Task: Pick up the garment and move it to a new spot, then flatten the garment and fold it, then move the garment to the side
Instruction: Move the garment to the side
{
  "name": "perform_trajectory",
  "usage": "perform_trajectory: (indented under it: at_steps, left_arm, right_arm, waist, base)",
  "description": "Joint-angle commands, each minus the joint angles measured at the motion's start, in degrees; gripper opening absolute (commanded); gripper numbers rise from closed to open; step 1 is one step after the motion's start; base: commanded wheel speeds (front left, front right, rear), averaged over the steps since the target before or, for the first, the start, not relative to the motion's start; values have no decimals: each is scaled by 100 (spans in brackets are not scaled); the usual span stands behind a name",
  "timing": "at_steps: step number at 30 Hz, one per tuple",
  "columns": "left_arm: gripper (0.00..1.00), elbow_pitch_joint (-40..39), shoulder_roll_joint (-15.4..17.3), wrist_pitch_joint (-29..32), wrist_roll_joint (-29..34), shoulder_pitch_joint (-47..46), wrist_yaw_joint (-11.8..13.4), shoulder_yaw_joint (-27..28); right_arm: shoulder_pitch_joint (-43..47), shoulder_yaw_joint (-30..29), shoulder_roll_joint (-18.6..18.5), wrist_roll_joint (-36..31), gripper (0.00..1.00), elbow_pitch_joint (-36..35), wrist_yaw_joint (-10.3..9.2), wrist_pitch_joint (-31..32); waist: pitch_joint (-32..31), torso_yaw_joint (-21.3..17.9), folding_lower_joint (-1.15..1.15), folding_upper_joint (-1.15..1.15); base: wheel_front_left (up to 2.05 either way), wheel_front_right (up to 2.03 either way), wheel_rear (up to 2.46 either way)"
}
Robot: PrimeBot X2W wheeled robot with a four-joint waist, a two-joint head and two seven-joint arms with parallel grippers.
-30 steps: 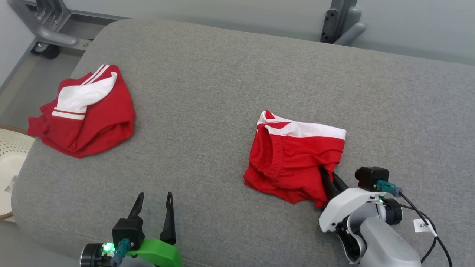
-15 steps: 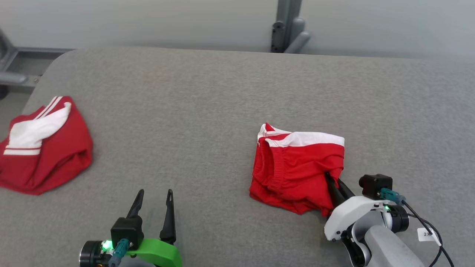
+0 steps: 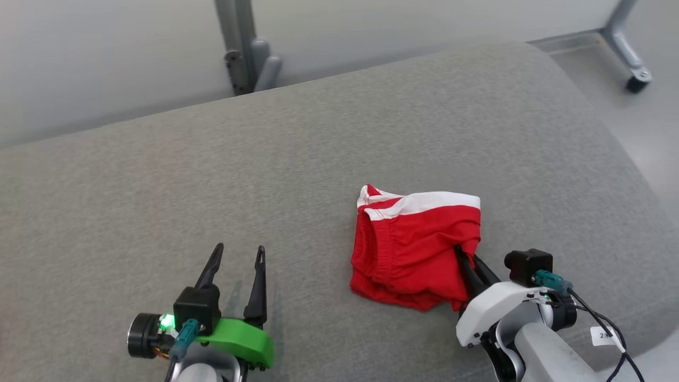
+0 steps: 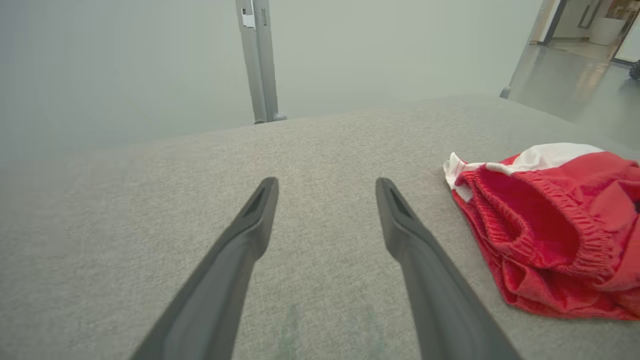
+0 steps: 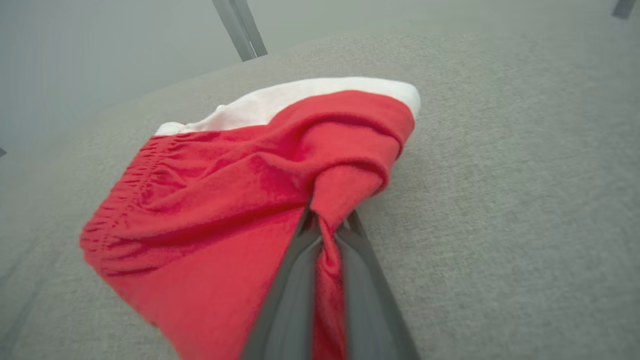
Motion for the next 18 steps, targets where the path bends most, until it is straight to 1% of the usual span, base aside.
perform_trajectory:
  at_steps: [1, 4, 9, 13, 18]
  left_arm:
    - [100, -51, 19, 0, 55, -157, -6, -56]
    - [100, -79, 21, 0, 137, -237, -38, -139]
    - [100, -117, 25, 0, 254, -342, -107, -156]
    - [100, -135, 25, 0, 380, -481, -190, -130]
    - [100, -175, 46, 0, 567, -683, -256, -54]
  right_arm:
    - [-1, 38, -17, 75, 0, -69, -5, -2]
    - [-30, 90, -11, 113, 0, -116, -5, -2]
    - [-143, 65, -3, 130, 0, -202, -5, -2]
    - [-322, 25, -10, 56, 0, -272, -5, -2]
    - [-878, -126, -167, -81, 0, -193, -5, -2]
  waist:
    - [165, -1110, 0, 50]
    - [302, -1184, 0, 50]
    - [534, -1115, 0, 50]
    - [844, -855, 0, 50]
    - [1284, -352, 0, 50]
  base:
    - [0, 0, 0]
    - [0, 0, 0]
    - [0, 0, 0]
    - [0, 0, 0]
    - [0, 0, 0]
